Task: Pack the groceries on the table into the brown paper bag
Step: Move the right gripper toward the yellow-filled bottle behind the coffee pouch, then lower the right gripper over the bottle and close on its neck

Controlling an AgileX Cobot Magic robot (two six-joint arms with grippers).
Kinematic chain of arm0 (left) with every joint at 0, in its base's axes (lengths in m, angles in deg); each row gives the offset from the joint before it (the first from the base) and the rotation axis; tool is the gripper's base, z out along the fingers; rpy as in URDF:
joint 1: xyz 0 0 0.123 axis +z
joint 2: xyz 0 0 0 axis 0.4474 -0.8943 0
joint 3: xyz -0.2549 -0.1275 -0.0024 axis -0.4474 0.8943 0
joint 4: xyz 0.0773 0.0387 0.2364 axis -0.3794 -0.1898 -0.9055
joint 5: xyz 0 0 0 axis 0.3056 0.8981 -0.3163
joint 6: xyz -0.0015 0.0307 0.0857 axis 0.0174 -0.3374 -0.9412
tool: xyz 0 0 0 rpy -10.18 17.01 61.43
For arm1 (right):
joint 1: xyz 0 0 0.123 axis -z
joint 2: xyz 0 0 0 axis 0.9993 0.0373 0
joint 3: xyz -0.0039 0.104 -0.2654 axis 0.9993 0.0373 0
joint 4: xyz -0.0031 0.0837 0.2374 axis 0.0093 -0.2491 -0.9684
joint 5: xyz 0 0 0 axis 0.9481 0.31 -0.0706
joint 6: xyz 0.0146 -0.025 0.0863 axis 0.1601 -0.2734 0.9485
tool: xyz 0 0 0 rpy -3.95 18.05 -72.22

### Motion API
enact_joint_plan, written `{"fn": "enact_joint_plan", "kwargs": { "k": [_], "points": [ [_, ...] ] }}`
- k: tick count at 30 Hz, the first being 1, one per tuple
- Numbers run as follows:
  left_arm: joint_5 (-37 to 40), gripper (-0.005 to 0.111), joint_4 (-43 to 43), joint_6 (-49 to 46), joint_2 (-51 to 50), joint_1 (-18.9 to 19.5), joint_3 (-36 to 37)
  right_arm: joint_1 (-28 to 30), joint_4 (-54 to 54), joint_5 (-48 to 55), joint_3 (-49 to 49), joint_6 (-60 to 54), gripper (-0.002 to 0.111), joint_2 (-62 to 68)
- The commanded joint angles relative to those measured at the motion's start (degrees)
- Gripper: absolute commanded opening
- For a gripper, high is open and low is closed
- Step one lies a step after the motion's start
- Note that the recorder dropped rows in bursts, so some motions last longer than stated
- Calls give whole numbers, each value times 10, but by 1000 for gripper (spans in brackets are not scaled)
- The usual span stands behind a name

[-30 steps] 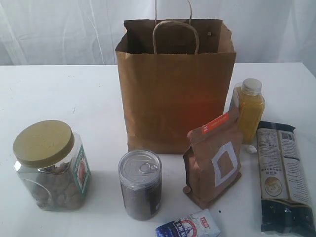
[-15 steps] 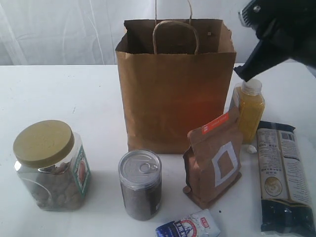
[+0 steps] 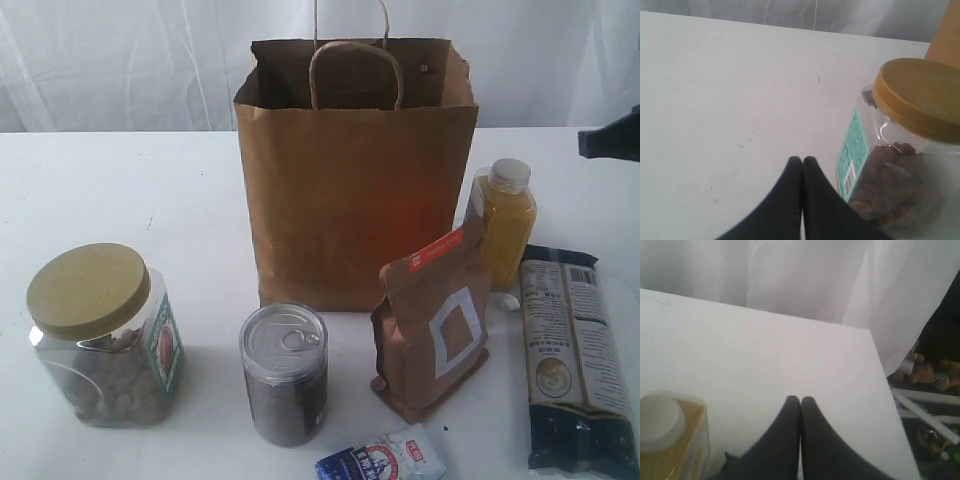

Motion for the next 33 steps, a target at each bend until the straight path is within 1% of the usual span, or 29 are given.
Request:
{"fn": "enact_joint_plan", "kwargs": {
  "k": [1,2,4,5,8,10,12,15,18,19,20,23,24,26,27,30,31,33],
  "points": [
    [0,0,2,1,3,-1,2,40,-1,131,16,39,0,16],
    [0,0,2,1,3,-1,2,48,11,178,17,57,0,23],
    [0,0,2,1,3,-1,2,60,75,266,14,104,0,35],
    [0,0,2,1,3,-1,2,62,108,291,12,126,0,36],
    [0,0,2,1,3,-1,2,63,253,356,-4,215,0,26],
    [0,0,2,1,3,-1,2,63,338,401,-17,289,0,9],
    [0,0,2,1,3,-1,2,63,387,441,-27,365,0,-12],
    [0,0,2,1,3,-1,2,58,388,480,-46,439,0,-46],
    [0,0,2,1,3,-1,2,44,390,504,-56,445,0,-70],
    [0,0,2,1,3,-1,2,40,391,507,-57,444,2,-74],
    [0,0,2,1,3,-1,2,39,394,510,-57,444,5,-75],
    [0,0,2,1,3,-1,2,32,398,519,-57,444,20,-67],
    [0,0,2,1,3,-1,2,32,398,520,-57,444,28,-63],
    [0,0,2,1,3,-1,2,32,398,519,-57,444,42,-55],
    [0,0,2,1,3,-1,2,32,398,516,-57,444,52,-51],
    [0,0,2,1,3,-1,2,32,397,506,-57,444,71,-44],
    [0,0,2,1,3,-1,2,32,397,501,-57,444,74,-44],
    [0,0,2,1,3,-1,2,32,397,490,-57,444,77,-44]
  ]
}}
